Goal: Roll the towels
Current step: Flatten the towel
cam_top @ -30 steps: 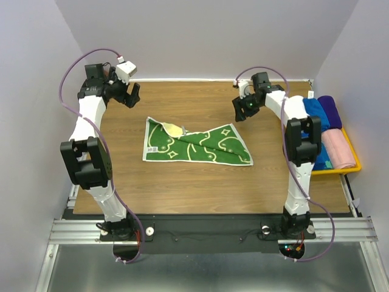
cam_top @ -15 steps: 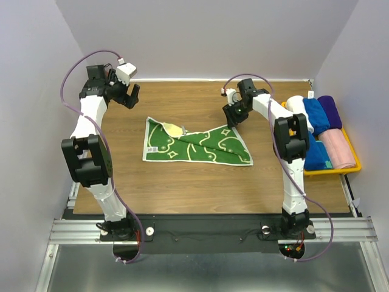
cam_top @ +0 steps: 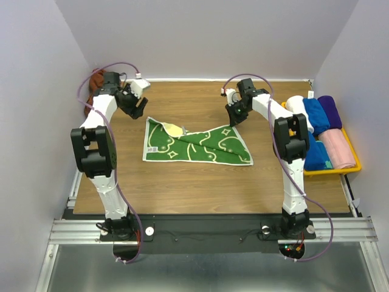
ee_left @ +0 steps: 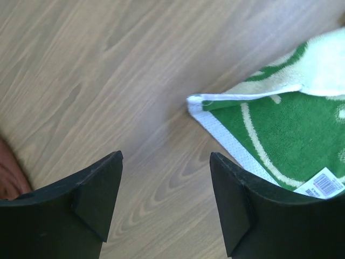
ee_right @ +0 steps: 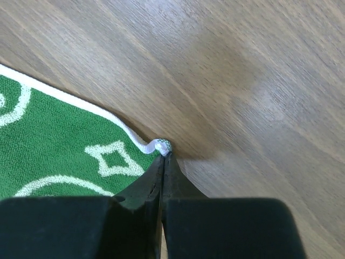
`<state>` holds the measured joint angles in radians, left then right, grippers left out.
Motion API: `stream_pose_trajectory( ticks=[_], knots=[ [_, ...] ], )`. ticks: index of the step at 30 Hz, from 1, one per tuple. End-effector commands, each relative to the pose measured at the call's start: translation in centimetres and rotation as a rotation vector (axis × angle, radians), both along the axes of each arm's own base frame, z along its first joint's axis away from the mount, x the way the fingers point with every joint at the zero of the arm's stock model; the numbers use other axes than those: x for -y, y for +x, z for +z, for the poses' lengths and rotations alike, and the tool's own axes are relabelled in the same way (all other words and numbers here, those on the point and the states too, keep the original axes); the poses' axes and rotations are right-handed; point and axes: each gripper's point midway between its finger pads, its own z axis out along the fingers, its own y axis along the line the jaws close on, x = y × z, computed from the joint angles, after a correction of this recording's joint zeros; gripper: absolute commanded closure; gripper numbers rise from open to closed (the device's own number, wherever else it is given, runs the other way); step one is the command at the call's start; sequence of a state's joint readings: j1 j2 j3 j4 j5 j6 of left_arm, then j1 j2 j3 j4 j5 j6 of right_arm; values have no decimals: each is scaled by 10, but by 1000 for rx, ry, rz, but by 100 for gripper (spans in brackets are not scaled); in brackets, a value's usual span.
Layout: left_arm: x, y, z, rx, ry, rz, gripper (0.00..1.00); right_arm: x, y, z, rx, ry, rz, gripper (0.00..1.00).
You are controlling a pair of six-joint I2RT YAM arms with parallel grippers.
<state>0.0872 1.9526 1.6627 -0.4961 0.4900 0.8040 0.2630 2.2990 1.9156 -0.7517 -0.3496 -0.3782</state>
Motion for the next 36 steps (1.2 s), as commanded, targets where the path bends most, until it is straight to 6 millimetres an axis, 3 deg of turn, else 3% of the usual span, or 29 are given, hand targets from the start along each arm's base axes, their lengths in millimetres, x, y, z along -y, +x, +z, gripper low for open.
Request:
stream_pose_trajectory(
  ticks=[1,8,12,21,27,29,31,34,36],
  knots=[
    [16,-12,-22,-25,148,-135,24,-4,4,41,81,25,3,99],
    [24,9,-29,-13,141,-175,24,1,5,56,117,10,-3,99],
    [38,9,-41,-66,88,-272,25,5,8,63,140,-3,-7,100],
    [46,11,-53,-97,40,-324,32,9,10,67,155,-15,-15,100],
    [49,11,-61,-125,-4,-343,61,13,12,69,158,-15,-30,100],
    [49,10,-62,-127,-9,-353,65,16,14,70,160,-12,-39,99],
    [47,8,-62,-136,-14,-352,64,18,16,71,162,-10,-43,99],
    [44,10,-60,-130,-22,-345,48,21,16,71,162,-10,-47,99],
    [43,10,-62,-130,-18,-342,48,20,15,70,157,-10,-46,99]
  ],
)
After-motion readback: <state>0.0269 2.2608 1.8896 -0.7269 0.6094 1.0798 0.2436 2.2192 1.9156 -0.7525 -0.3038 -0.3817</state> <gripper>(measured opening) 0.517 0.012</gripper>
